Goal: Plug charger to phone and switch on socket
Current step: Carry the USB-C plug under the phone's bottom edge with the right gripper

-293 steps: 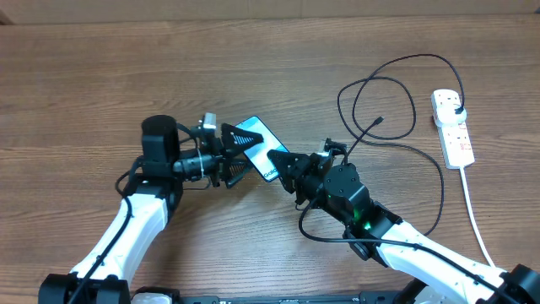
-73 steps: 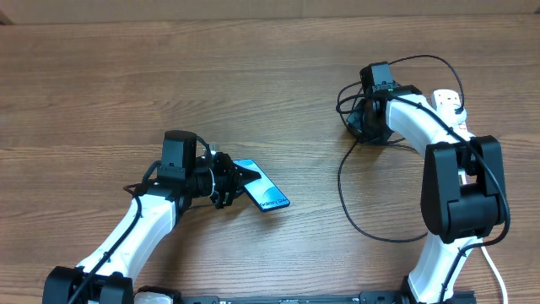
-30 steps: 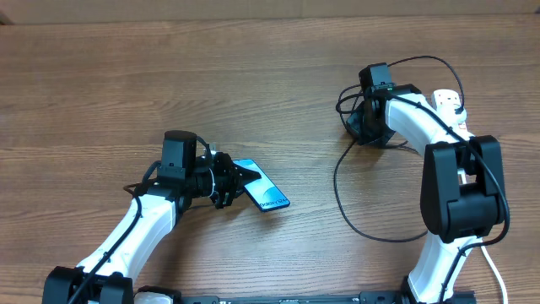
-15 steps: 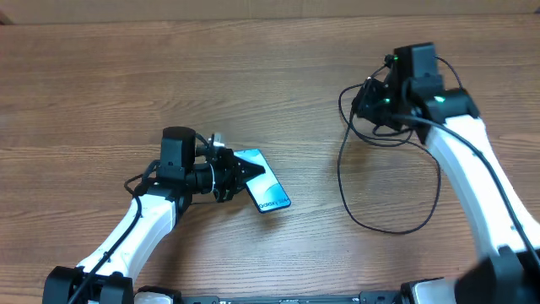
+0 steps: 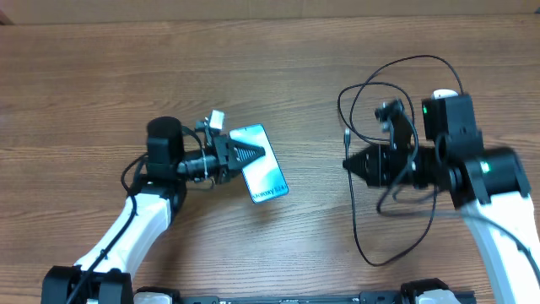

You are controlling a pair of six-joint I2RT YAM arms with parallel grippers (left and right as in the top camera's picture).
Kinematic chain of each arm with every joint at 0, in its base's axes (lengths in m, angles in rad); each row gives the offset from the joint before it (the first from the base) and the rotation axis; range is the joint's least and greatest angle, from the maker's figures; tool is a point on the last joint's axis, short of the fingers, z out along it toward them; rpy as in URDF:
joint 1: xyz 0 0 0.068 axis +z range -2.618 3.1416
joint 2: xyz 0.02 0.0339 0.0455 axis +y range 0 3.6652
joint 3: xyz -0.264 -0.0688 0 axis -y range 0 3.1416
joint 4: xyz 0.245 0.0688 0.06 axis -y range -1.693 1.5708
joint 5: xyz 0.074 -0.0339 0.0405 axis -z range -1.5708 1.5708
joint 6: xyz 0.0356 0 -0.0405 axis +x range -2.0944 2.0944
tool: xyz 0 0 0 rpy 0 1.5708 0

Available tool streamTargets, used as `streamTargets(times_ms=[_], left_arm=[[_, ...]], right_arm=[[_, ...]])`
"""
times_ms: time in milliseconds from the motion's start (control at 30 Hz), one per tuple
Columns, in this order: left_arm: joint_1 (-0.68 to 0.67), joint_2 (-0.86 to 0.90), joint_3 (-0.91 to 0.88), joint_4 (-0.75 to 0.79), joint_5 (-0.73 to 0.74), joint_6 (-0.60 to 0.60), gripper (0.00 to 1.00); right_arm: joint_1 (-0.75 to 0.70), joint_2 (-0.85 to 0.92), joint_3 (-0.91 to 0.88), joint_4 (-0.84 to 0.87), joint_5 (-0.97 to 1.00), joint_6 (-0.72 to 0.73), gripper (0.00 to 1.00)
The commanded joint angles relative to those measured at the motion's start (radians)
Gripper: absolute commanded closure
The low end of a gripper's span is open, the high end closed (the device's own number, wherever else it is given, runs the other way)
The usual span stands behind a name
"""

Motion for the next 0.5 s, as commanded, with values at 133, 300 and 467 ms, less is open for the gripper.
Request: streamTargets(times_ms=[133,300,467], left_arm=[[0.044,0.065,0.021,0.190,0.159,-0.066,0.96],[0.041,0.109,0.021,0.246,0.237,-0.046,0.96],[0.041,0.116,0.021,0.254,0.249,-0.023,0.96]], right_arm=[[0.053,-0.167,-0.153,0.001,-0.121,-0.078,0.96],[0.282,-0.181,-0.190,0.024,-0.066,-0.076,0.96],[0.520,-0.179,-0.190,0.108,0.187,0.124,0.96]])
